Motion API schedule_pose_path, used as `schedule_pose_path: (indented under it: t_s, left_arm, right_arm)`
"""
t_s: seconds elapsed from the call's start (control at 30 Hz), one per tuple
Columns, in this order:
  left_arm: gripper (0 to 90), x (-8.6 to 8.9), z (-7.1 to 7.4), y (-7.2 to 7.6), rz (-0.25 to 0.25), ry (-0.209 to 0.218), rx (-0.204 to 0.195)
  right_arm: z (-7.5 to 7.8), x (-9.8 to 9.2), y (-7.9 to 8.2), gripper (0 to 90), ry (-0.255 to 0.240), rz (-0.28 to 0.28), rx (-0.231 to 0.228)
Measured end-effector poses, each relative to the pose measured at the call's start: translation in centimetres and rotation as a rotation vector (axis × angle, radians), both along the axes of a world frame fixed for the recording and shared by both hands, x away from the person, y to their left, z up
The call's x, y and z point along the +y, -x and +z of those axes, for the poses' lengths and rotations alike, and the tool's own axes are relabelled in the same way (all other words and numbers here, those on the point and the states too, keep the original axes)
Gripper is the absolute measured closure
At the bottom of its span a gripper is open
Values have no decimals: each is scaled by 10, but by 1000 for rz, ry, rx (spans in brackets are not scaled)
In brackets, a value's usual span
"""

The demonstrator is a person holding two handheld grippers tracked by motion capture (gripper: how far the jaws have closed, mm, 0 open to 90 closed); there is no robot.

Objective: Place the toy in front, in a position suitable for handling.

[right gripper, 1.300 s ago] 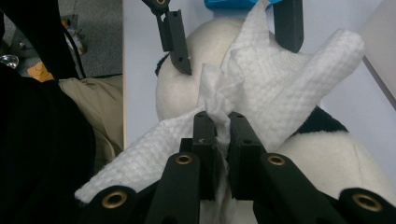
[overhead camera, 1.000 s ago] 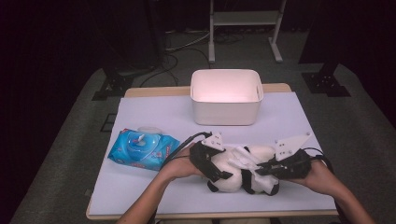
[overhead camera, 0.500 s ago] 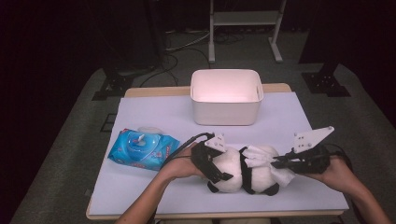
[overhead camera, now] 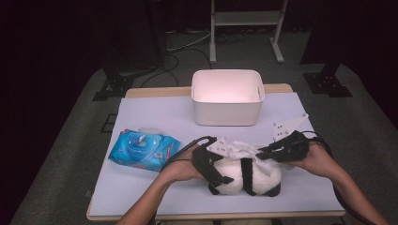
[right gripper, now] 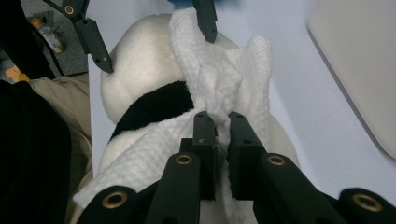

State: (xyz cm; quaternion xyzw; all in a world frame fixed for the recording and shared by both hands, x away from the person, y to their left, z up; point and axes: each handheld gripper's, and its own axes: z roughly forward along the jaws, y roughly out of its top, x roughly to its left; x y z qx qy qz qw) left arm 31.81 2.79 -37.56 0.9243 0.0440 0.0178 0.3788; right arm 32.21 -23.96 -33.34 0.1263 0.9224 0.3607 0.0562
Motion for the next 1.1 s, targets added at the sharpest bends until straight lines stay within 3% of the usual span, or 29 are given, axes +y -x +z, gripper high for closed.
schedule_pose_path:
  t_s: [0.07,0.3,0.47,0.67,0.73,0.9,1.1]
  left_arm:
    - [101,3,0,0,-6,8,7]
    - [98,7,9,-3,3,41,26]
    - [87,3,14,-9,6,9,20]
    - [87,2,7,-15,13,-2,67]
    - [90,2,6,-11,-19,-12,50]
    - [95,-1,4,-3,-25,-43,39]
    - [96,1,3,1,-14,-31,29]
  right_arm:
    - [-2,1,0,824,-4,5,17]
    - [-10,-4,11,826,-40,8,8]
    - [-12,-7,15,826,-46,14,7]
    - [-11,-9,16,822,-53,34,9]
    - [-11,-11,16,822,-65,40,27]
    - [-7,-9,14,824,-56,48,27]
    - [-3,4,8,827,-25,53,11]
